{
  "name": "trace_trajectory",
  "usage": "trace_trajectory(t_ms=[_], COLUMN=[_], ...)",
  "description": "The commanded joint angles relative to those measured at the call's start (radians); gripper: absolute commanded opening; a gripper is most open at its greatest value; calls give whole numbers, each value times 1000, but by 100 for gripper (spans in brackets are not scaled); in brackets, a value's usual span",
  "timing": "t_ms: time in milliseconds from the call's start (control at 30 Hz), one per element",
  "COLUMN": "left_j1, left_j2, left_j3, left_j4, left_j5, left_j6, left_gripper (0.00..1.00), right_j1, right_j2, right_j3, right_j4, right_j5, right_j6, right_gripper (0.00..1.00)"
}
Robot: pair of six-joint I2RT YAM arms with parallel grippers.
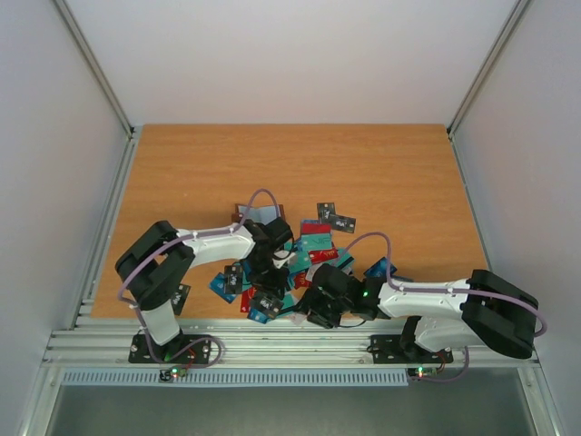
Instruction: Put the credit cards into the card holder
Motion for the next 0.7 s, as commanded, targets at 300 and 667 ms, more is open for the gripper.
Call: trace_trajectory(t_ms=[300, 667], left_j1=[-15, -15], left_j2=[60, 71], left_j3=[-50, -55], left_j4=[85, 93], left_j5=[18, 17], left_j6=[-8, -14], left_gripper=[19, 19], right_j1=[127, 136], right_j2=[8, 122], right_j3=[-50, -156], right_j4=[-19, 369], right_j5=[143, 196], right_j6=[139, 154], right_gripper=[51, 46])
